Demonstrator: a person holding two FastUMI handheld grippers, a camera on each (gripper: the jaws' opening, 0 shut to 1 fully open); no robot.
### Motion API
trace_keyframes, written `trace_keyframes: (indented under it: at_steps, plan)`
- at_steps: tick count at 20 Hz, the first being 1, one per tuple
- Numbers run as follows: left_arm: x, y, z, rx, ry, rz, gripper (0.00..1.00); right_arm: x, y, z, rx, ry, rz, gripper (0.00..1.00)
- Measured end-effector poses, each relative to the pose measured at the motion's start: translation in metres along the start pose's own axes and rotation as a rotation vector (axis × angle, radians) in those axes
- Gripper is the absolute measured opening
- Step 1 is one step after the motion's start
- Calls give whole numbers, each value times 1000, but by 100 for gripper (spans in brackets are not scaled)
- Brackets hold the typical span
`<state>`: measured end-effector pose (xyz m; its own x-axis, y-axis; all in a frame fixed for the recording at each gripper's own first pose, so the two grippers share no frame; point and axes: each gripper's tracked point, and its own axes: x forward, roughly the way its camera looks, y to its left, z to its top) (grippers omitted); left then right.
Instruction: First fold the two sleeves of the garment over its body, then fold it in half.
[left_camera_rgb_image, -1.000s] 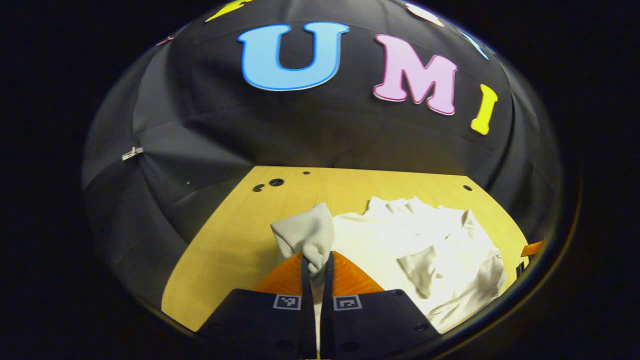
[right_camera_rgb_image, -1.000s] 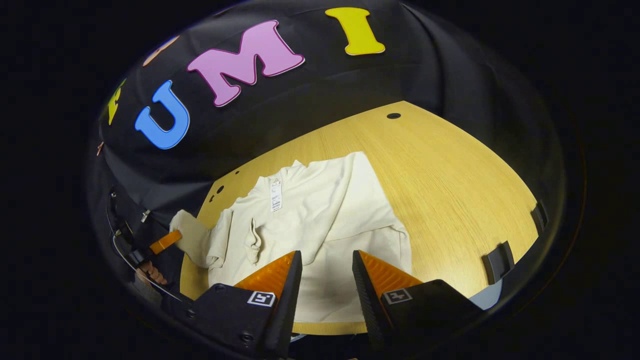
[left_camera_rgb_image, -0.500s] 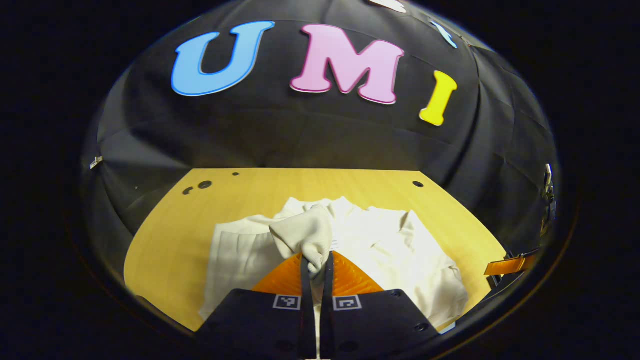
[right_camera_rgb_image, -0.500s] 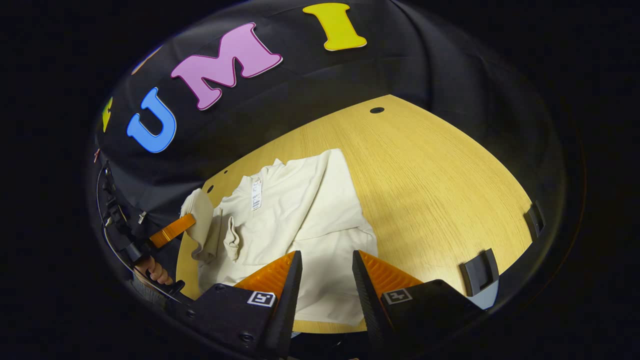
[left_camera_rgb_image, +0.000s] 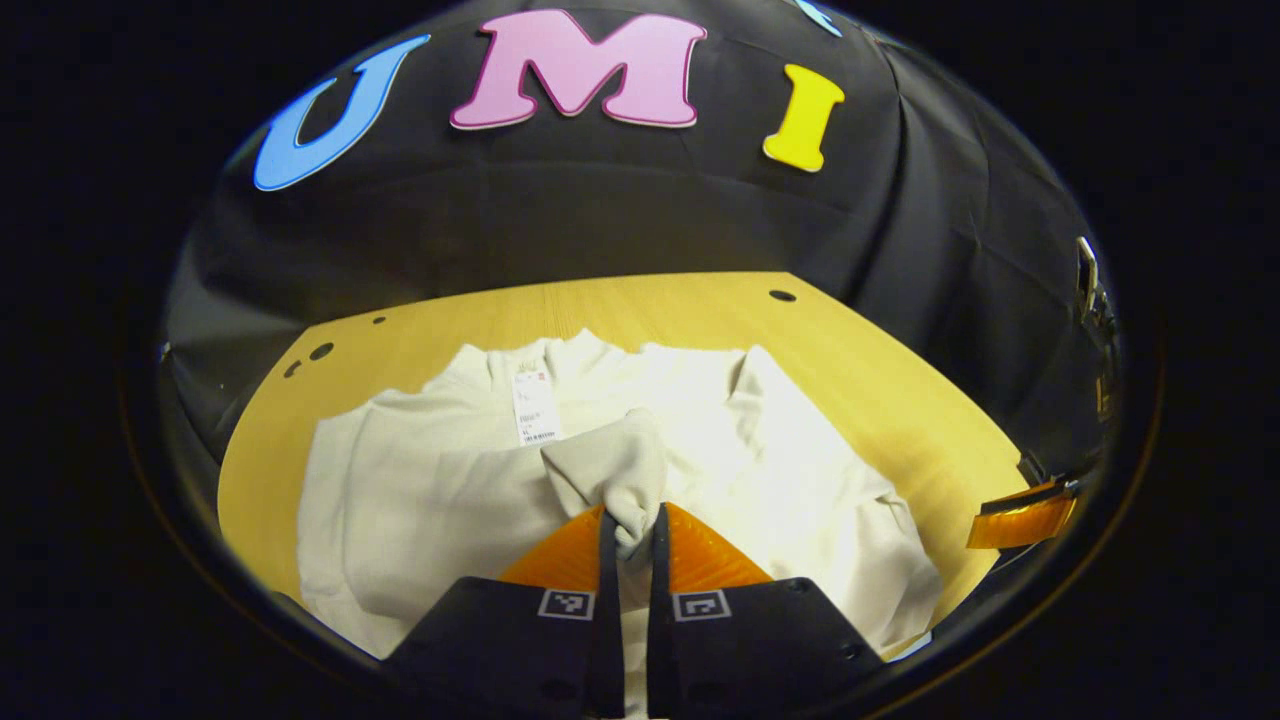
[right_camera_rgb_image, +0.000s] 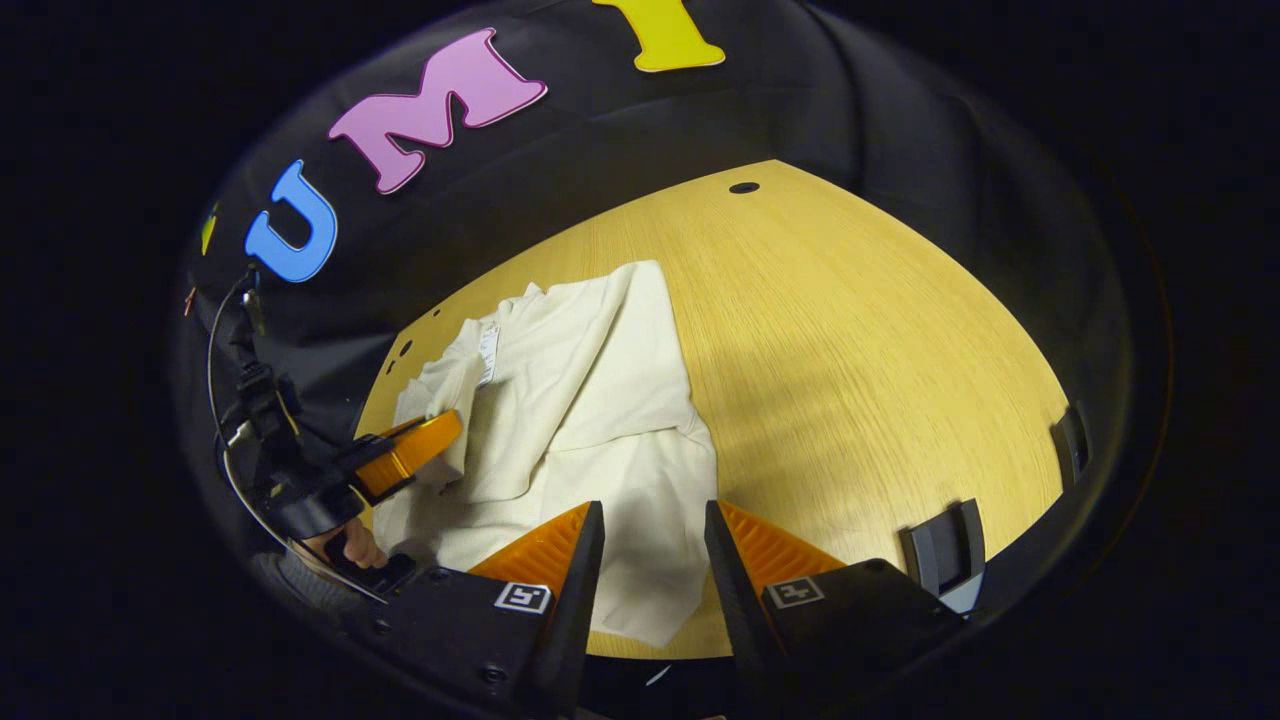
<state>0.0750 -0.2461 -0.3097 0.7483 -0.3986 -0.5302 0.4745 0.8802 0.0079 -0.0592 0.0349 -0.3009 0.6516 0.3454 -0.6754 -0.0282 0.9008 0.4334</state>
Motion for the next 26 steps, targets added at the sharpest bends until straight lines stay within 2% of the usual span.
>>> trace_keyframes:
  at_steps: [2,4,5,7,8,9,13,17,21,26]
  plan:
    - [8,-3,-16,10,49,-7,22,1,-3,-2,-1,8,-5,62]
    - [11,-9,-26,7,82,-32,41,2,-6,-3,3,12,-11,63]
    - [10,-9,-28,6,90,-32,39,3,-7,-4,4,14,-15,63]
    - [7,-7,-29,15,86,-24,65,3,-10,-5,-1,13,-27,62]
    - [4,-7,-30,20,81,-22,64,3,-11,-4,-4,11,-33,63]
    - [0,-6,-27,26,71,-21,69,2,-12,-6,-6,12,-41,63]
    - [-30,-5,-22,19,39,-72,77,-2,-9,-7,1,4,-53,63]
    - [-73,25,-27,-46,20,-70,78,-8,-4,-17,-15,14,-57,63]
    - [-117,78,-52,-101,33,3,80,-13,0,-41,-26,49,-57,63]
    - [-163,139,-108,-137,98,113,82,-16,1,-70,-47,97,-65,63]
